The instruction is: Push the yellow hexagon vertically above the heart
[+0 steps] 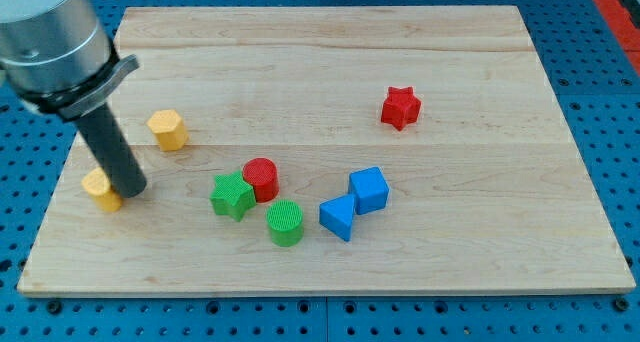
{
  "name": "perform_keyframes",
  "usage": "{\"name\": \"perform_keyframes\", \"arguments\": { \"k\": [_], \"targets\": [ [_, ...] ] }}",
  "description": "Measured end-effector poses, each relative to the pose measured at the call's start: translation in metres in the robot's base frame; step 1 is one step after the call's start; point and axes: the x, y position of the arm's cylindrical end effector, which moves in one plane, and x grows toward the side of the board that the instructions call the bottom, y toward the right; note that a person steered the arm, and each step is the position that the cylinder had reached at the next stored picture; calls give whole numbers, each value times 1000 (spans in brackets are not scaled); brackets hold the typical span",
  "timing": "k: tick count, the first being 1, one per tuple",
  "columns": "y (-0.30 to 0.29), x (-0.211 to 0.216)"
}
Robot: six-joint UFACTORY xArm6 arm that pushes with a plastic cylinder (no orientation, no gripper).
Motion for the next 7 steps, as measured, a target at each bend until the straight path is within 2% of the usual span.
{"name": "perform_keyframes", "arguments": {
  "k": [1, 2, 3, 4, 6, 7],
  "targets": [
    [17, -47],
    [45, -77],
    [61, -73],
    [68, -103],
    [33, -133],
    [22, -171]
  ]
}}
